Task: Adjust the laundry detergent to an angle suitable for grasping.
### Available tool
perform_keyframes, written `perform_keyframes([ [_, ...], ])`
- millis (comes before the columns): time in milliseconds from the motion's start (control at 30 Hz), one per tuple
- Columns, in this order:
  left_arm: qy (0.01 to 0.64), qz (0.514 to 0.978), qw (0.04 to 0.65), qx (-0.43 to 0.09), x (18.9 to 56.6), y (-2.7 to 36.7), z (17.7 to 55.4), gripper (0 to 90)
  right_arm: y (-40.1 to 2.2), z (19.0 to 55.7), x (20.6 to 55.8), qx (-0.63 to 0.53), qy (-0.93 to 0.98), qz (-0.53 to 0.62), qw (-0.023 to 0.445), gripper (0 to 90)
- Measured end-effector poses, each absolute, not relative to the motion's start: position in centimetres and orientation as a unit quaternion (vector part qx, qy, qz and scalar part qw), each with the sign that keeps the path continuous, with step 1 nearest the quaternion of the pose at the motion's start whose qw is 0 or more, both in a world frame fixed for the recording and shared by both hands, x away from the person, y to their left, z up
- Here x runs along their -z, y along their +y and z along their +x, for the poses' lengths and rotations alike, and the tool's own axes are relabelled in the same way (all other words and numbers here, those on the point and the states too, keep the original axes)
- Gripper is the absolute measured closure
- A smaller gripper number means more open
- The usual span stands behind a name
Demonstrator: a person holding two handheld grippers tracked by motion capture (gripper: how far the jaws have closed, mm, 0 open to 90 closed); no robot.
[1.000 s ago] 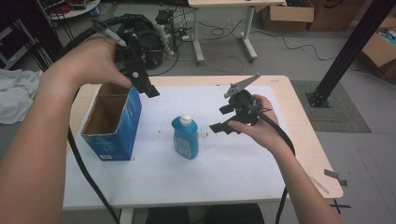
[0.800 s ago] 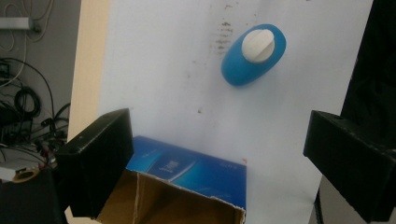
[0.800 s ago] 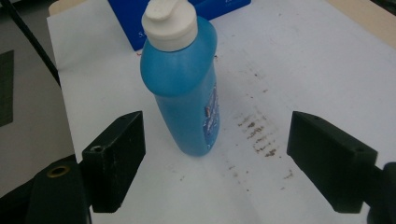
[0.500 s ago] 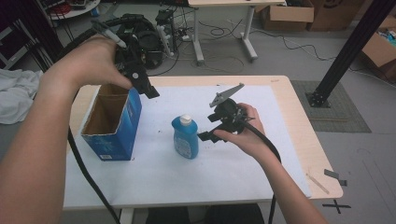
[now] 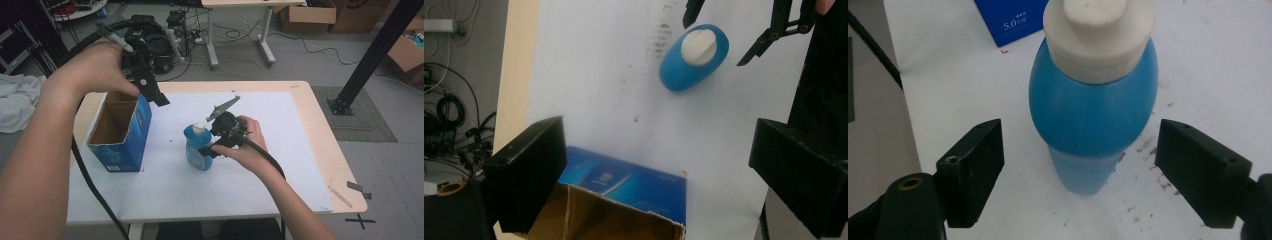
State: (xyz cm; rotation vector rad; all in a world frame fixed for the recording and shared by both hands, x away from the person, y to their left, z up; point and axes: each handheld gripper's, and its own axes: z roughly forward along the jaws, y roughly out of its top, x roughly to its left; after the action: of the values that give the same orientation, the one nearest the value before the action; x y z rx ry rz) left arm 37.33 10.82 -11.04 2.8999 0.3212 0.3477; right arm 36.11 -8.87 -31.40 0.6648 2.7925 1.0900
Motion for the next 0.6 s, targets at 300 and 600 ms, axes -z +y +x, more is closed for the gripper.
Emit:
perform_keyframes([
  [300, 0.11, 0.982, 0.101, -0.116, 11.2, 10.8, 37.3, 9.1, -7.8, 36.5, 32.7, -0.347, 0.908, 0.232, 0.04, 21.8],
  [600, 0.108, 0.982, 0.103, -0.117, 11.3, 10.8, 37.3, 9.1, -6.6, 36.7, 33.6, -0.341, 0.907, 0.242, 0.051, 25.2],
])
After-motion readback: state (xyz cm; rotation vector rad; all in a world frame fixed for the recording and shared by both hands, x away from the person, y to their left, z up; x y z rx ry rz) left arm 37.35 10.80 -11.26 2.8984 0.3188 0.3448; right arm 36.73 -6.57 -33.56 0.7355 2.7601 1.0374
